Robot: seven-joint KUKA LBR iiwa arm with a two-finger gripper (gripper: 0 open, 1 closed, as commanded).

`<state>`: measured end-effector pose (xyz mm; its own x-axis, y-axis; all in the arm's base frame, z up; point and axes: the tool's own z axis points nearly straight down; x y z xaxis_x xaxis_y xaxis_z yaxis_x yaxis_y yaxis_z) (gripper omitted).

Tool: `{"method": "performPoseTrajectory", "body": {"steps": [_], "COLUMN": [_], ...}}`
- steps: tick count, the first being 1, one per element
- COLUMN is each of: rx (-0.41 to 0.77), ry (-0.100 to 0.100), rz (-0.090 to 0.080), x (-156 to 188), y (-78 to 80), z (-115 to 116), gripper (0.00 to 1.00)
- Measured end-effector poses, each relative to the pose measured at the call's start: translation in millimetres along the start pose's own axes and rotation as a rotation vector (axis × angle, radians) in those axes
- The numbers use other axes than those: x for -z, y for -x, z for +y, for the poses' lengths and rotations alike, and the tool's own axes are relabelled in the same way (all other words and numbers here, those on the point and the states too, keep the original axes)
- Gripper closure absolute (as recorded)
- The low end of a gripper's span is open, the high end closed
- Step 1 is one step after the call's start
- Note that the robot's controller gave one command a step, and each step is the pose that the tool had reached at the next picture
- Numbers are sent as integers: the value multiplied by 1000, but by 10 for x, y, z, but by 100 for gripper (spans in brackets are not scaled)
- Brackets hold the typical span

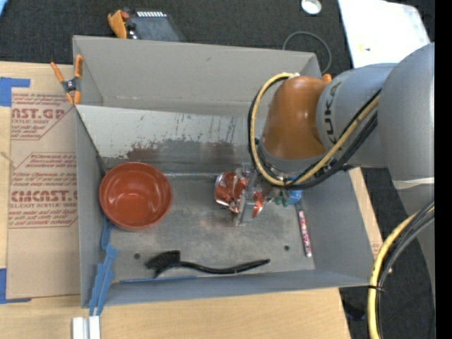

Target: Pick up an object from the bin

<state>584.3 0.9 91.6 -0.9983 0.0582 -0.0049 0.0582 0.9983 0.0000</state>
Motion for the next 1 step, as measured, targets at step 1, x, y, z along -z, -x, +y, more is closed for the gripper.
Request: {"method": "performPoseTrajectory", "body": {"steps": [1], "rx": [0], "ry": [0], "rz": [-2], "x": [186], "y": [7], "z": [3], "gripper": [100]}}
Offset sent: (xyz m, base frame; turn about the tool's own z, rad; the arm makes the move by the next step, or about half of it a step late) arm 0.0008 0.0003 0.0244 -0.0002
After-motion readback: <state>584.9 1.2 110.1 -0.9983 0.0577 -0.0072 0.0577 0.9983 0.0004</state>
